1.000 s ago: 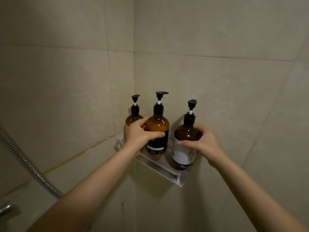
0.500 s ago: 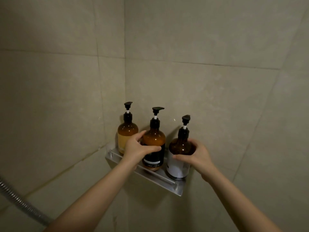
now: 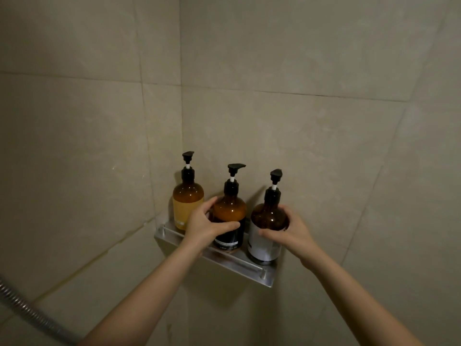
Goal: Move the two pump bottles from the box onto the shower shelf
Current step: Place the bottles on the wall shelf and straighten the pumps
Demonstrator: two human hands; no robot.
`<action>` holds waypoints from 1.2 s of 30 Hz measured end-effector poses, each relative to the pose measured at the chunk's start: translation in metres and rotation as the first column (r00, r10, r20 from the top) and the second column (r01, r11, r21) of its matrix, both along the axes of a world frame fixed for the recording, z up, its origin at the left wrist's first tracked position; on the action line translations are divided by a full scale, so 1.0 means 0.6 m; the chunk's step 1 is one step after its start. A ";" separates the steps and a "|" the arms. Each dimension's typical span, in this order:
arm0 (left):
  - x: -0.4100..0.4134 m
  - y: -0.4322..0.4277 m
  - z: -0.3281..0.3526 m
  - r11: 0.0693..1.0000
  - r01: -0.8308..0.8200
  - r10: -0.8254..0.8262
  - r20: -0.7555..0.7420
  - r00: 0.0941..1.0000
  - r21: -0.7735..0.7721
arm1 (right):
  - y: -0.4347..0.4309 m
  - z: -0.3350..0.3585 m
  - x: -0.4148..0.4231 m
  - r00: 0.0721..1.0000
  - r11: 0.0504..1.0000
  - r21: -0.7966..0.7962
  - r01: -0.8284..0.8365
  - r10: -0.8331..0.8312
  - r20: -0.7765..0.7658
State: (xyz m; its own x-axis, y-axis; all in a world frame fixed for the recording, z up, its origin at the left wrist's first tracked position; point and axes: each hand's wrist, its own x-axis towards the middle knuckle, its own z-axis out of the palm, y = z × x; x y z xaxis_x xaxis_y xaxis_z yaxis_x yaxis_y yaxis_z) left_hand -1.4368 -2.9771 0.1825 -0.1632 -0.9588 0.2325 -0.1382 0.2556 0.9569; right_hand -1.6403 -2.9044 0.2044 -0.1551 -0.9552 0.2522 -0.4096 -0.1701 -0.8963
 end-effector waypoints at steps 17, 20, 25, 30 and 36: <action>0.027 0.001 0.091 0.972 0.053 0.006 0.249 0.968 -0.228 | 0.031 0.045 0.030 0.915 0.938 -0.007 0.346 -0.339 -0.220; 0.027 -0.005 0.096 0.985 0.067 -0.021 0.271 0.962 -0.160 | 0.029 0.057 0.047 0.842 0.898 -0.016 0.439 -0.418 -0.340; 0.027 -0.008 0.088 0.988 0.082 -0.039 0.304 0.952 -0.131 | 0.026 0.076 0.071 0.772 0.874 0.004 0.486 -0.428 -0.471; 0.034 -0.006 0.077 0.988 0.087 -0.054 0.243 0.969 -0.127 | 0.027 0.077 0.066 0.806 0.889 0.032 0.456 -0.398 -0.437; 0.033 -0.008 0.073 0.984 0.093 -0.048 0.270 0.962 -0.154 | 0.034 0.088 0.048 0.921 0.940 0.138 0.313 -0.265 -0.284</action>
